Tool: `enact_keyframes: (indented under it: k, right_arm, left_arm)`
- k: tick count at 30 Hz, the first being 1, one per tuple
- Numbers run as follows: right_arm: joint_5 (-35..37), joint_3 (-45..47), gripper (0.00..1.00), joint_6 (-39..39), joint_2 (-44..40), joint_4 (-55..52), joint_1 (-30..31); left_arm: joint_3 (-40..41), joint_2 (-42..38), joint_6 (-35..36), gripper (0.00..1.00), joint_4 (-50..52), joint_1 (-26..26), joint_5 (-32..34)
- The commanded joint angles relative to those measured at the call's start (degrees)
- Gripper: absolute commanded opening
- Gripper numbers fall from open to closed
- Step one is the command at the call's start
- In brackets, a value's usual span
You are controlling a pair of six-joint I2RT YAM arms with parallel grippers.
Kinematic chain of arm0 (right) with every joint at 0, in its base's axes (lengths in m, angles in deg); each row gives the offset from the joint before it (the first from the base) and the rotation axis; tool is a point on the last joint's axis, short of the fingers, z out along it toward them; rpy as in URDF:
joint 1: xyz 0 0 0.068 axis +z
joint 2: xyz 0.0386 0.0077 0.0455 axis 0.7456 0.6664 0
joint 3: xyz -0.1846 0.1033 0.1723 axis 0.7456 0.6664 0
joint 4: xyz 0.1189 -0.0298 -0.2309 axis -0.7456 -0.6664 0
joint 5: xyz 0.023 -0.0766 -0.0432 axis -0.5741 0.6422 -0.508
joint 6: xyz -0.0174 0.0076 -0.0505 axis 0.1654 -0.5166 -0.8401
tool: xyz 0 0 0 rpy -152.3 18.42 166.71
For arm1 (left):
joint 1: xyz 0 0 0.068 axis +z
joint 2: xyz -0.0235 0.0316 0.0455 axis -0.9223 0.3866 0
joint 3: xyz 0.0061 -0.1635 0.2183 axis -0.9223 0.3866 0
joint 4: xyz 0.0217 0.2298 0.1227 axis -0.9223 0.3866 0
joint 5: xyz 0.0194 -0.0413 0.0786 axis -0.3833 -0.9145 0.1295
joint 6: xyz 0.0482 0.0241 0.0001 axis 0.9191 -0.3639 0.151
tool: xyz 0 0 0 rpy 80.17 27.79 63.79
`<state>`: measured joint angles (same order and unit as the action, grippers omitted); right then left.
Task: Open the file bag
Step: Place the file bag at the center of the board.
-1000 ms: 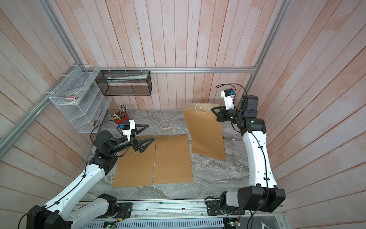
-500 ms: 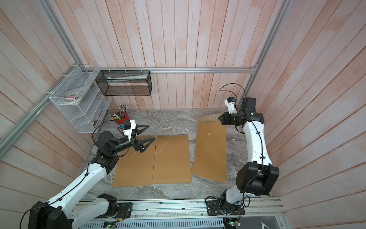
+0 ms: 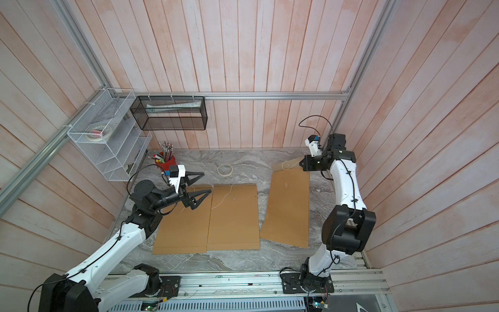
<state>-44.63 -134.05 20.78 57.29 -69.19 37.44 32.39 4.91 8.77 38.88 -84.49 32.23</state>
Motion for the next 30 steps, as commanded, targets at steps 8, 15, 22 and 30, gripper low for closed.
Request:
enact_keyframes:
  k: [8,15,22,30]
  right_arm:
    - [6.6,-1.5,0.0,-3.0,4.2,1.0,-1.0]
    - [12.3,-3.3,0.0,-5.1,4.1,0.4,-1.0]
    - [12.0,0.1,0.0,-6.4,-2.4,1.8,0.4]
    - [20.8,3.4,0.0,-7.9,1.7,1.8,6.2]
  left_arm:
    - [-0.9,1.4,-1.5,1.0,-1.2,0.4,-1.8]
    - [-2.1,2.2,-1.5,1.0,0.5,0.5,-2.0]
    - [-2.5,3.9,-2.3,1.0,-1.2,0.4,-1.5]
    - [-2.1,3.6,-4.0,1.0,-2.5,0.4,-2.3]
